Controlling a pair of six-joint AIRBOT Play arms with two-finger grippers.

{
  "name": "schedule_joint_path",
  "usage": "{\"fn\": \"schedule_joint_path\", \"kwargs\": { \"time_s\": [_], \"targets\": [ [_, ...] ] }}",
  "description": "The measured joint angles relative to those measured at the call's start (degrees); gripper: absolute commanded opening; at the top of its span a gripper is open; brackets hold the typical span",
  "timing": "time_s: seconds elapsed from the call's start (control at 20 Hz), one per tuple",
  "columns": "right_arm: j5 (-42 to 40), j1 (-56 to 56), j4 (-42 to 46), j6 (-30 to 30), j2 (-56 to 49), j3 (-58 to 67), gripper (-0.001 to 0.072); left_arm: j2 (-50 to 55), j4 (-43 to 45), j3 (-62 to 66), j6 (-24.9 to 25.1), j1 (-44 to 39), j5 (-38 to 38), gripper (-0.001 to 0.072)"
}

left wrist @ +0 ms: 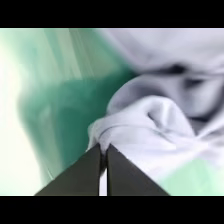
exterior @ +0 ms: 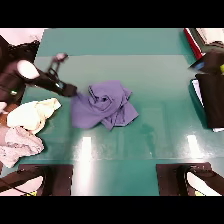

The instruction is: Fold the shirts.

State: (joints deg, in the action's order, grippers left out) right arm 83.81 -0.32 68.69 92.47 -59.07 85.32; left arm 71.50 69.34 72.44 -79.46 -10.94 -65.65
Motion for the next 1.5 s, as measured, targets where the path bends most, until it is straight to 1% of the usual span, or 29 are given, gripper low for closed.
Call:
{"fn": "schedule_joint_path", "kwargs": {
  "time_s": [0.1, 0.25, 0.35, 0.5, 0.75, 1.15, 1.3, 1.5],
  "targets": [
    [-2.9, 4.4, 0.0, 0.0, -0.5, -9.1, 0.0542, -3.6, 1.3, 5.0, 0.0, 0.0, -0.9, 0.0027],
    [-10.4, 11.4, -0.1, 0.0, -3.5, -20.3, 0.0542, -7.5, 2.2, 10.4, -0.1, 0.0, -1.7, 0.0028],
    [-15.8, 15.8, -0.9, 0.0, -7.2, -25.0, 0.0542, -8.9, 2.5, 12.4, -0.1, 0.0, -2.4, 0.0028],
    [-22.0, 20.5, -2.6, 0.0, -13.4, -27.4, 0.0542, -9.8, 2.7, 13.8, -0.1, 0.0, -4.1, 0.0028],
    [-27.4, 24.0, -5.0, 0.0, -23.0, -24.1, 0.0537, -10.3, 2.9, 14.4, -0.1, 0.0, -6.3, 0.0028],
    [-35.1, 21.2, -6.1, 0.0, -27.0, -15.3, 0.0535, -10.3, 3.0, 14.6, -0.2, 0.0, -8.6, 0.0028],
    [-35.0, 20.2, -6.1, 0.0, -29.9, -11.4, 0.0535, -10.3, 3.0, 14.6, -0.4, 0.0, -8.8, 0.0028],
    [-30.4, 20.0, -6.1, 0.0, -36.4, -4.2, 0.0535, -10.3, 3.0, 14.6, -0.9, 0.0, -9.0, 0.0028]
  ]
}}
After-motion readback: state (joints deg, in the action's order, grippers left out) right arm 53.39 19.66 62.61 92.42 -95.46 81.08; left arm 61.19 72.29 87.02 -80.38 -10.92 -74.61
